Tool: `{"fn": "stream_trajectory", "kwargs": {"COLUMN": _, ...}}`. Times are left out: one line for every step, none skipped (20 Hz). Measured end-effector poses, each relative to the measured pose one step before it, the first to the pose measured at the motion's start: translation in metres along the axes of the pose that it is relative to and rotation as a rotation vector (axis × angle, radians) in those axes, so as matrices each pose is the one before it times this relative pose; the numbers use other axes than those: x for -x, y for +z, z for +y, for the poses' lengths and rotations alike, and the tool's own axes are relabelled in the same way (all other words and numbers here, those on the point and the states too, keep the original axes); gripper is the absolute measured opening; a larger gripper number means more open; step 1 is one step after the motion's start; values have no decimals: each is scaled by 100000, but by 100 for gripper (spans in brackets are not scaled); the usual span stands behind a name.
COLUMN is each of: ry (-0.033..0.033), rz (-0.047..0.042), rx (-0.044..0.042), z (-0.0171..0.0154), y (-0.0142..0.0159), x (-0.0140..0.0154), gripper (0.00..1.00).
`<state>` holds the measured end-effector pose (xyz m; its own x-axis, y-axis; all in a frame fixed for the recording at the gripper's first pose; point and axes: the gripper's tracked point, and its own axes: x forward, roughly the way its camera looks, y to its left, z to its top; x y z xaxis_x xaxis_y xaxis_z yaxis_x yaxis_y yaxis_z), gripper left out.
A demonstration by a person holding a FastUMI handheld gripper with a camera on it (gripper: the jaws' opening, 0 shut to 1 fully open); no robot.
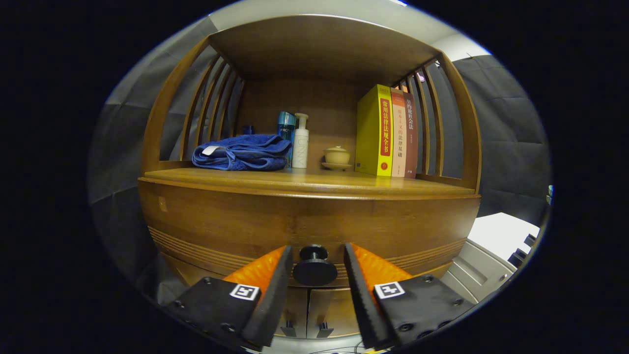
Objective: Pull open the drawer, take out the items inside it, and place them on the countertop above the cabinet.
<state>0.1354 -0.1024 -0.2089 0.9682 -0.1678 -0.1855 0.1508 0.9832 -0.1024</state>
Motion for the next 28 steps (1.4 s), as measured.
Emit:
{"fn": "stream_trajectory", "kwargs": {"ry": 993, "rz": 1012, "rx": -1326, "z": 266, "y": -348, "x": -213, "gripper": 68}}
{"fn": "stream_trajectory", "kwargs": {"ry": 138, "rz": 1503, "rx": -1137, "z": 115, "y": -362, "x": -362, "gripper": 64}}
{"fn": "stream_trajectory", "kwargs": {"ry": 126, "rz": -1127, "rx": -882, "z": -46, "y": 247, "x": 404, "gripper": 59}}
{"fn": "stream_trajectory", "kwargs": {"ry": -150, "rz": 282, "rx": 132, "z": -62, "y": -120, "x": -373, "gripper": 55}}
{"fn": "stream_trajectory", "kwargs": {"ry": -391, "rz": -474, "rx": 393, "z": -39, "y": -41, "x": 124, "gripper": 51}}
{"fn": "stream_trajectory", "kwargs": {"ry": -293, "rz": 309, "rx": 763, "z": 64, "y": 27, "x": 54, "gripper": 46}}
{"fn": "stream_trajectory", "kwargs": {"ry": -254, "rz": 417, "rx": 304, "z": 6, "y": -118, "x": -86, "gripper": 46}}
{"fn": "stream_trajectory", "kwargs": {"ry": -150, "rz": 860, "rx": -542, "z": -25, "y": 38, "x": 197, "gripper": 43}}
{"fn": "stream_trajectory", "kwargs": {"ry": 116, "rz": 1237, "rx": -519, "z": -57, "y": -62, "x": 270, "gripper": 43}}
{"fn": "stream_trajectory", "kwargs": {"ry": 249, "rz": 1252, "rx": -431, "z": 20, "y": -91, "x": 346, "gripper": 43}}
{"fn": "stream_trajectory", "kwargs": {"ry": 329, "rz": 915, "rx": -373, "z": -37, "y": -78, "x": 390, "gripper": 43}}
{"fn": "stream_trajectory", "kwargs": {"ry": 204, "rz": 897, "rx": -365, "z": 11, "y": -99, "x": 426, "gripper": 43}}
{"fn": "stream_trajectory", "kwargs": {"ry": 122, "rz": 632, "rx": -272, "z": -14, "y": -75, "x": 422, "gripper": 43}}
{"fn": "stream_trajectory", "kwargs": {"ry": 203, "rz": 459, "rx": -117, "z": -75, "y": -122, "x": 604, "gripper": 43}}
{"fn": "stream_trajectory", "kwargs": {"ry": 239, "rz": 310, "rx": -211, "z": -76, "y": -119, "x": 510, "gripper": 43}}
{"fn": "stream_trajectory", "kwargs": {"ry": 200, "rz": 430, "rx": -585, "z": -5, "y": -106, "x": 586, "gripper": 43}}
{"fn": "stream_trajectory", "kwargs": {"ry": 205, "rz": 433, "rx": -535, "z": -49, "y": -122, "x": 539, "gripper": 43}}
{"fn": "stream_trajectory", "kwargs": {"ry": 199, "rz": 410, "rx": -396, "z": 7, "y": -153, "x": 582, "gripper": 43}}
{"fn": "stream_trajectory", "kwargs": {"ry": 171, "rz": 127, "rx": -418, "z": -24, "y": -94, "x": 510, "gripper": 43}}
{"fn": "stream_trajectory", "kwargs": {"ry": 3, "rz": 73, "rx": -266, "z": -37, "y": -105, "x": 490, "gripper": 43}}
{"fn": "stream_trajectory", "kwargs": {"ry": 71, "rz": 204, "rx": -67, "z": -43, "y": -197, "x": 616, "gripper": 43}}
{"fn": "stream_trajectory", "kwargs": {"ry": 152, "rz": 72, "rx": -58, "z": -106, "y": -111, "x": 748, "gripper": 43}}
{"fn": "stream_trajectory", "kwargs": {"ry": 151, "rz": 217, "rx": -127, "z": 23, "y": -197, "x": 544, "gripper": 43}}
{"fn": "stream_trajectory", "kwargs": {"ry": 196, "rz": 281, "rx": -327, "z": -30, "y": -99, "x": 494, "gripper": 43}}
{"fn": "stream_trajectory", "kwargs": {"ry": 222, "rz": 133, "rx": -76, "z": 5, "y": -127, "x": 471, "gripper": 43}}
{"fn": "stream_trajectory", "kwargs": {"ry": 168, "rz": 269, "rx": 212, "z": -39, "y": -131, "x": 378, "gripper": 43}}
{"fn": "stream_trajectory", "kwargs": {"ry": 60, "rz": 60, "rx": 52, "z": -18, "y": -109, "x": 500, "gripper": 43}}
{"fn": "stream_trajectory", "kwargs": {"ry": 42, "rz": 19, "rx": 122, "z": -5, "y": -111, "x": 423, "gripper": 43}}
